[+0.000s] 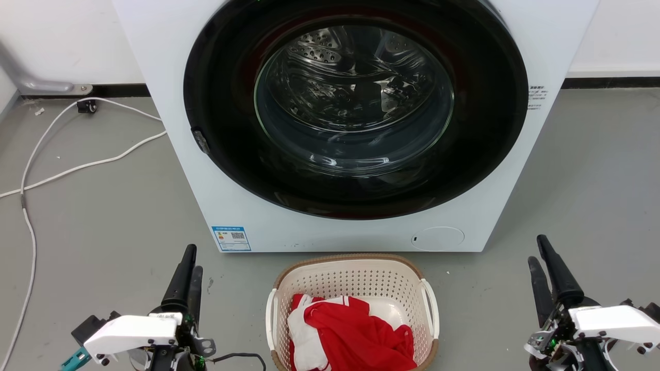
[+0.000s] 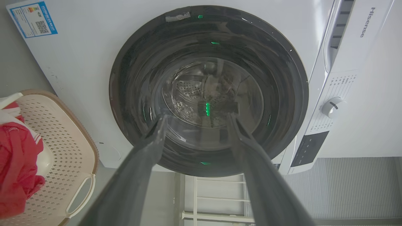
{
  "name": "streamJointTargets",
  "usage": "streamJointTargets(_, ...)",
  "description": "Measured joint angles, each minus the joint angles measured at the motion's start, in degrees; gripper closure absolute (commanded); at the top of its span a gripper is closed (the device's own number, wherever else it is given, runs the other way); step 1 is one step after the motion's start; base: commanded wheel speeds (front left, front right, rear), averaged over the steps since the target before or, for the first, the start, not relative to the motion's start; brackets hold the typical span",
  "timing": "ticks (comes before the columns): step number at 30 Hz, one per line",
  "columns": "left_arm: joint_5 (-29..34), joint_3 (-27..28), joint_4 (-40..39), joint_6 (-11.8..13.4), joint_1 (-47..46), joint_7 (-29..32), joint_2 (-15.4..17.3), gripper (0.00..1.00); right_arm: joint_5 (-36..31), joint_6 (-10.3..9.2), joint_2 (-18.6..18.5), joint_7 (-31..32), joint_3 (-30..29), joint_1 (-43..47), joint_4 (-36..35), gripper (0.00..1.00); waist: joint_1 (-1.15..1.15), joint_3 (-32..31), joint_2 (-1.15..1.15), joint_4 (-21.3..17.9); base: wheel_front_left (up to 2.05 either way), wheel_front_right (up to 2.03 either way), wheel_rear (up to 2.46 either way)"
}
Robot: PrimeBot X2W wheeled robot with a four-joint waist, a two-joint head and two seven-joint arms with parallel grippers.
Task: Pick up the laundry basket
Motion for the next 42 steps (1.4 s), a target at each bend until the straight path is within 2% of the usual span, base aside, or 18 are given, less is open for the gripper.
streamJointTargets(10, 11.6, -1.3, -2.3, 0.0, -0.2, -2.5, 0.0, 0.0, -13.6, 0.0, 0.0, -2.5, 0.0, 0.5, -1.8, 0.0, 0.0, 0.0, 0.0, 0.0, 0.0, 0.0, 0.0)
streamJointTargets(11, 14.8, -1.5, -3.1, 0.0, -0.2, -3.1, 0.0, 0.0, -18.3, 0.0, 0.1, -3.2, -0.2, 0.7, -2.8, 0.0, 0.0, 0.0, 0.0, 0.0, 0.0, 0.0, 0.0)
streamJointTargets(12, 15.9, -1.8, -3.4, 0.0, -0.2, -3.3, 0.0, 0.0, -19.6, -0.01, 0.1, -3.4, -0.1, 0.8, -3.1, 0.0, 0.0, 0.0, 0.0, 0.0, 0.0, 0.0, 0.0)
streamJointTargets(30, 36.1, -4.7, -4.7, 0.0, -0.3, -7.0, 0.0, 0.0, -42.0, 0.0, 0.2, -6.2, 1.1, 1.7, -5.0, 0.0, 0.0, -0.2, 0.0, 0.0, 0.0, 0.0, 0.0)
streamJointTargets(41, 46.5, -5.7, -4.4, 0.5, -0.6, -8.9, 0.0, 0.0, -51.7, 0.0, 0.2, -6.6, 2.1, 1.9, -6.4, 0.0, 0.0, -0.2, 0.0, 0.0, 0.0, 0.0, 0.0)
streamJointTargets(42, 49.2, -6.1, -4.0, 0.6, -0.6, -9.4, 0.0, 0.0, -54.2, 0.0, 0.2, -6.7, 2.3, 2.0, -6.8, 0.0, 0.0, -0.2, 0.0, 0.0, 0.0, 0.0, 0.0)
